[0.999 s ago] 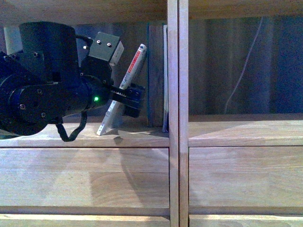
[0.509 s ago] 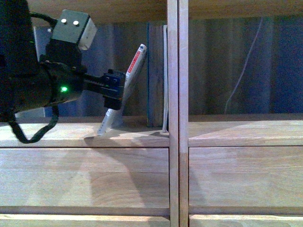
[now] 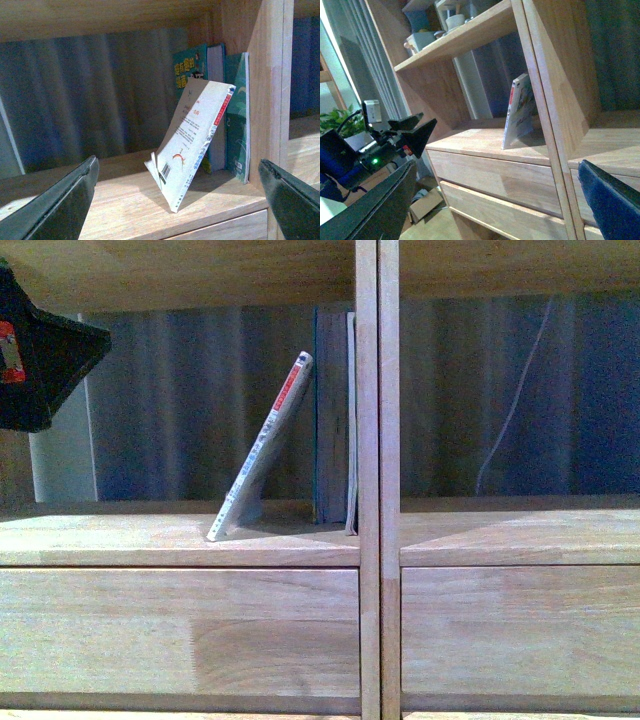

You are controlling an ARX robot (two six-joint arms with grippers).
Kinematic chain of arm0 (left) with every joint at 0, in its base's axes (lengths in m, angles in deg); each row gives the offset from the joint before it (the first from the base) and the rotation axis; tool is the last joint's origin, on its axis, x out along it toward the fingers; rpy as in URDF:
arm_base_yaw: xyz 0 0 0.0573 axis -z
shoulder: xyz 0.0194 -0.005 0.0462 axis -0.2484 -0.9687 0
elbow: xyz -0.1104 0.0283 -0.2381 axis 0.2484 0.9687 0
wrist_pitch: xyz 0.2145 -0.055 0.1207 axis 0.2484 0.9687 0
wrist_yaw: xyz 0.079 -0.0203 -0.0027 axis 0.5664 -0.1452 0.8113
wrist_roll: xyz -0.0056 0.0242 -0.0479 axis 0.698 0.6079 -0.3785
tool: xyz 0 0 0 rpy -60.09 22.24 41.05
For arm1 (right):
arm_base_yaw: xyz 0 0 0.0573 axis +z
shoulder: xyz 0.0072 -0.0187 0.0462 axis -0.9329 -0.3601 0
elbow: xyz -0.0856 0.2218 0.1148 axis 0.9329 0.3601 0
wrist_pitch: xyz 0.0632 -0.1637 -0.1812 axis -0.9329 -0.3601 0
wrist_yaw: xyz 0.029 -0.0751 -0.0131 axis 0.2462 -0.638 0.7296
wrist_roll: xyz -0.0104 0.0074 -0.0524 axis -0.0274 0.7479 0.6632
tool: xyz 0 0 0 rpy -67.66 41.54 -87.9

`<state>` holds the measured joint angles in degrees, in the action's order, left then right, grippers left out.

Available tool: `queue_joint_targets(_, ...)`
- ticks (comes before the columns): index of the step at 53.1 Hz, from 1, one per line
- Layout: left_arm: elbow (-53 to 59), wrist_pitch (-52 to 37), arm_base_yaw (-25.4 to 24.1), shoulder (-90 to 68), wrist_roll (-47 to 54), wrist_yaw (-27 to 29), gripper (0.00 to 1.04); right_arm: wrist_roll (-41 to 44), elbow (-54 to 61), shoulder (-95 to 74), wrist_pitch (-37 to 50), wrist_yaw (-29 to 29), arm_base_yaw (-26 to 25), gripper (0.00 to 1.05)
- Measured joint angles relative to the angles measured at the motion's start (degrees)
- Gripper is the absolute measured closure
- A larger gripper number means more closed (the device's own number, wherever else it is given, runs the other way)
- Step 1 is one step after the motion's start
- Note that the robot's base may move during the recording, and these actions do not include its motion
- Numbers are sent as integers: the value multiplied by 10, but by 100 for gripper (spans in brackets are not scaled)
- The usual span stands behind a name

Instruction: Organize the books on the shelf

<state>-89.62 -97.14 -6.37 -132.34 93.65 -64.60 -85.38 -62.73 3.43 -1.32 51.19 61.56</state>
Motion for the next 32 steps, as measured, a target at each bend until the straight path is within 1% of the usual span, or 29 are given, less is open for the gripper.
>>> queue_joint_targets(5,4,0,0,-2,-2,-1,7,0,0,0,0,0,0,7)
queue_joint_targets(6,4,4,1,-1,-4,6,8,0,0,0,0,0,0,7)
queue_joint_targets(8,0,48,10,8,-13,59,12,1,0,0,-2,-6,1,7)
queue_joint_targets(9,-2,89,13,17,-19,99,16,17,-5,0,-26,-42,10,9)
queue_joint_targets(11,4,156,14,37,-26,163,23,70,-24,4,-108,-139,37,16)
queue_joint_targets(12,8,168,14,42,-28,177,24,84,-28,5,-127,-164,43,17)
queue_joint_targets(14,29,195,11,60,-33,217,31,139,-29,15,-193,-247,61,24)
queue_joint_targets(15,36,196,10,64,-34,221,33,152,-26,19,-206,-266,63,25)
queue_joint_targets(16,49,196,6,72,-37,226,37,170,-19,25,-226,-300,65,29)
queue_joint_targets(17,56,196,3,76,-37,228,38,187,-14,28,-231,-315,66,30)
queue_joint_targets(19,81,191,-2,89,-41,228,46,223,8,39,-238,-353,68,37)
queue_joint_targets(20,87,189,-3,93,-41,228,47,229,13,41,-238,-358,68,39)
queue_joint_targets(25,137,170,-9,121,-42,214,63,270,56,61,-225,-367,70,54)
queue_joint_targets(29,165,161,-14,139,-43,208,74,283,82,77,-216,-367,71,65)
queue_joint_targets(32,192,153,-22,157,-43,205,85,290,103,90,-207,-368,71,75)
